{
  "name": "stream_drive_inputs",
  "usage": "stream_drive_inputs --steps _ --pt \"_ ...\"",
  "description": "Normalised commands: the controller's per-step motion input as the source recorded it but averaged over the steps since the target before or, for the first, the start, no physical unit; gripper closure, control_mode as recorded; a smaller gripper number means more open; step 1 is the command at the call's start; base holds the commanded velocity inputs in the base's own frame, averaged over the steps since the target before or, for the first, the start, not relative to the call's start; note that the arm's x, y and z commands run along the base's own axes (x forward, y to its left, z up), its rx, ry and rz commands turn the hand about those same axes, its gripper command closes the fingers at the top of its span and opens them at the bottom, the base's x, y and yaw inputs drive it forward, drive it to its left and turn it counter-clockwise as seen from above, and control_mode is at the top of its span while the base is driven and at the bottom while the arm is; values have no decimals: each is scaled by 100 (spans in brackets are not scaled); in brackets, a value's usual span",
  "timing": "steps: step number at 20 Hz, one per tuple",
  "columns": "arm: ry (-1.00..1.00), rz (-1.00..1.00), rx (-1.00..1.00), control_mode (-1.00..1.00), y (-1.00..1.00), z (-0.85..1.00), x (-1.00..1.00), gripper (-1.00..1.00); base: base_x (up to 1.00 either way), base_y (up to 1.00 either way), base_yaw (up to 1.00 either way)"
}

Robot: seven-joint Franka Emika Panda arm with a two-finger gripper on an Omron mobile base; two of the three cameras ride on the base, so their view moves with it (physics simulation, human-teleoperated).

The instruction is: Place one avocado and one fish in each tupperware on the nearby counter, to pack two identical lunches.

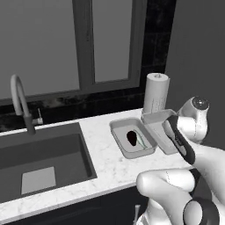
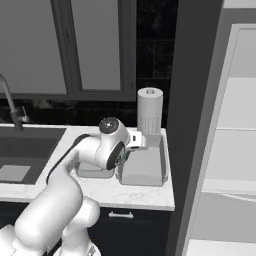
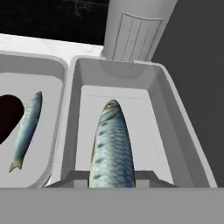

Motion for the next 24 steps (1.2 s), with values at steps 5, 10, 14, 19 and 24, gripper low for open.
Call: stream_drive_inputs --steps 5,10,14,19,24 --pt "18 0 0 -100 -42 -25 64 100 0 0 0" --pt "8 0 0 -100 -40 -15 37 100 0 0 0" --pt "0 0 -1 -100 -4 -34 33 100 0 0 0" --pt "0 0 -3 -100 -1 -41 37 100 0 0 0" --pt "2 0 0 -100 -13 -35 38 100 0 0 0"
